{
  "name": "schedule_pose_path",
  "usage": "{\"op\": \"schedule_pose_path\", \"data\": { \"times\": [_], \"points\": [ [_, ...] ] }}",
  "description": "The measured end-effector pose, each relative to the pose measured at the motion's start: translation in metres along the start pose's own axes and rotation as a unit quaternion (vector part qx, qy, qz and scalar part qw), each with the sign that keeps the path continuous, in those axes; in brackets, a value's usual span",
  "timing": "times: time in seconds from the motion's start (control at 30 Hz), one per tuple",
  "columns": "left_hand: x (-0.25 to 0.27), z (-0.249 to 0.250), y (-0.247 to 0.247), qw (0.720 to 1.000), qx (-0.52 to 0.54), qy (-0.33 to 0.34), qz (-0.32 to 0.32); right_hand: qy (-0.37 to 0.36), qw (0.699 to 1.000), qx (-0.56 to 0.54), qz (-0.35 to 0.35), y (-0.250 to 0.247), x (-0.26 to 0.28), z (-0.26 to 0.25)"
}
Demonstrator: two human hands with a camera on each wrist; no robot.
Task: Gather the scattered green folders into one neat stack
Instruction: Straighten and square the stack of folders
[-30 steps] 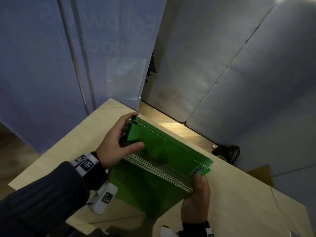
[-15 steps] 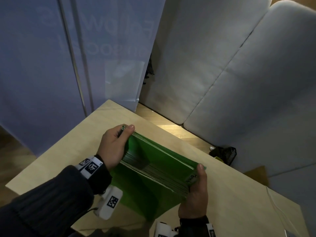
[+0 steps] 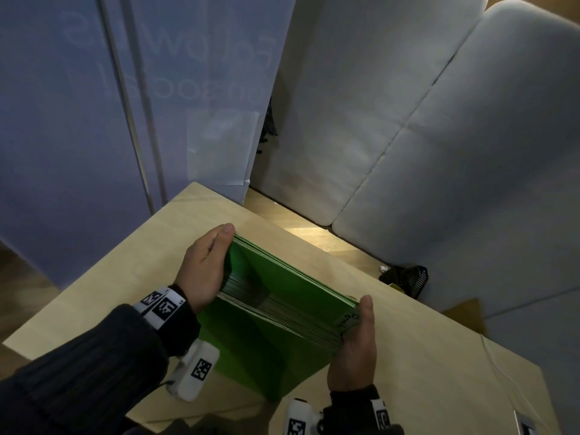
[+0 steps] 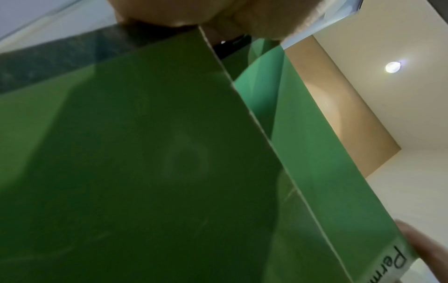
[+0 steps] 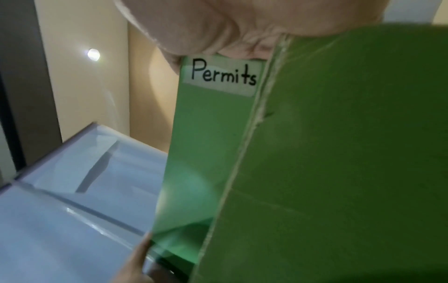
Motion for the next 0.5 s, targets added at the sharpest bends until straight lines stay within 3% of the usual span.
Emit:
{"op": "schedule_pose_path", "data": {
  "times": [0.07,0.1,0.17,0.23,0.3,0.4,0.5],
  "points": [
    [-0.004,-0.007,-0.001,0.999,-0.005,-0.050,-0.010,0.019,0.999,-0.041,-0.015,0.002,0.004,0.001],
    [-0.003,-0.009,-0.001,0.997,0.004,-0.074,-0.023,-0.005,0.999,-0.037,-0.019,0.001,0.007,0.001],
    [-0.001,-0.013,0.000,0.989,0.067,-0.122,-0.047,-0.020,0.998,-0.053,-0.025,0.002,0.008,0.007],
    [0.008,-0.017,0.002,0.975,0.140,-0.165,-0.050,-0.015,0.999,-0.004,-0.036,0.003,0.011,0.025],
    [0.019,-0.030,0.000,0.971,0.158,-0.175,-0.036,-0.037,0.996,0.086,-0.010,0.004,0.020,0.042],
    [0.036,-0.061,-0.005,0.982,0.118,-0.132,-0.062,0.028,0.996,0.078,0.023,0.002,0.027,0.062],
    [0.047,-0.096,-0.013,0.977,0.093,-0.162,-0.106,0.032,0.995,0.093,0.022,0.002,0.021,0.061]
  ]
}}
Point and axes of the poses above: each hand's wrist, its own x-axis away from the middle knuckle, its own y-axis out of the palm, z = x × y, the point moved 4 cm from there along -x, towards the middle knuckle, and after that the axes turned 2 degrees about y, right-handed, at the moved point
